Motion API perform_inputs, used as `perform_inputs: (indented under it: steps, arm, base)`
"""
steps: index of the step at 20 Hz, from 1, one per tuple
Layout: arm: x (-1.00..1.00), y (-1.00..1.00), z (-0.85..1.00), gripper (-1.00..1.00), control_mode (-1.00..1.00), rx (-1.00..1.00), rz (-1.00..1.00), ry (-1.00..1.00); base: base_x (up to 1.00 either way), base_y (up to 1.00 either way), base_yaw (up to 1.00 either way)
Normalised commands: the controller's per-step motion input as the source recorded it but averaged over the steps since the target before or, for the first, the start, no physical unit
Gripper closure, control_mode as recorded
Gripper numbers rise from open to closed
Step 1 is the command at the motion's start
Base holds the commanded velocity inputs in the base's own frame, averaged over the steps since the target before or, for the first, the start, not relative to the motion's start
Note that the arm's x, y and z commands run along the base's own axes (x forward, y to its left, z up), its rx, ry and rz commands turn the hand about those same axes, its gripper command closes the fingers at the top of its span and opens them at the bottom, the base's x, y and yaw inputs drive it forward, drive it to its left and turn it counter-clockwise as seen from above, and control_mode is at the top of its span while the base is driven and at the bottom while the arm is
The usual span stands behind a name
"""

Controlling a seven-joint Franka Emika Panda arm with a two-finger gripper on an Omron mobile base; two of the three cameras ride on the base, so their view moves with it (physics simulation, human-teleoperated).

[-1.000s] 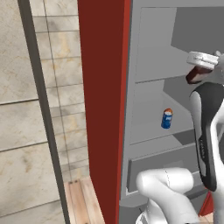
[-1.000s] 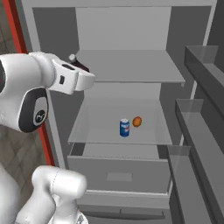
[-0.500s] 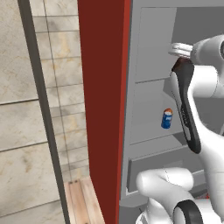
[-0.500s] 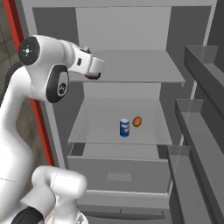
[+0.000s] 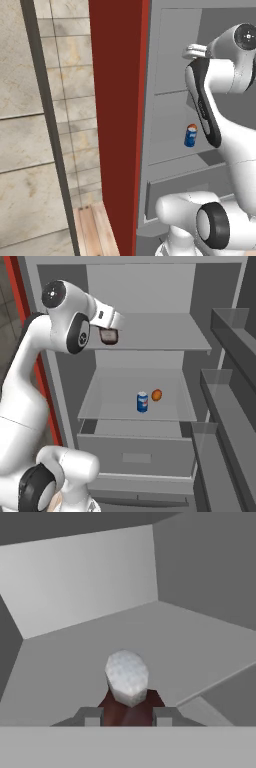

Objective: Place the ketchup and condiment bottle from the counter to the top shelf of the fridge. If the existing items in the fridge are on the top shelf, move them to other shelves.

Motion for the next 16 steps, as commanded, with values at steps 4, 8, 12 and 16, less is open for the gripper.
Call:
perform_inputs:
  steps: [4, 8, 12, 16]
  arm:
    - [0.30, 0.00, -0.22, 1.00, -1.00, 0.00, 0.06, 0.01]
    - [0.09, 0.00, -0.37, 1.00, -1.00, 0.00, 0.05, 0.00]
    - [0.00, 0.00, -0.46, 1.00, -1.00, 0.00, 0.03, 0.00]
    - [0.15, 0.00, -0.13, 1.00, -1.00, 0.00, 0.01, 0.00]
  base:
    - [0.00, 0.00, 0.00]
    - [0.00, 0.00, 0.00]
    - [0.00, 0.00, 0.00]
    - [0.00, 0.00, 0.00]
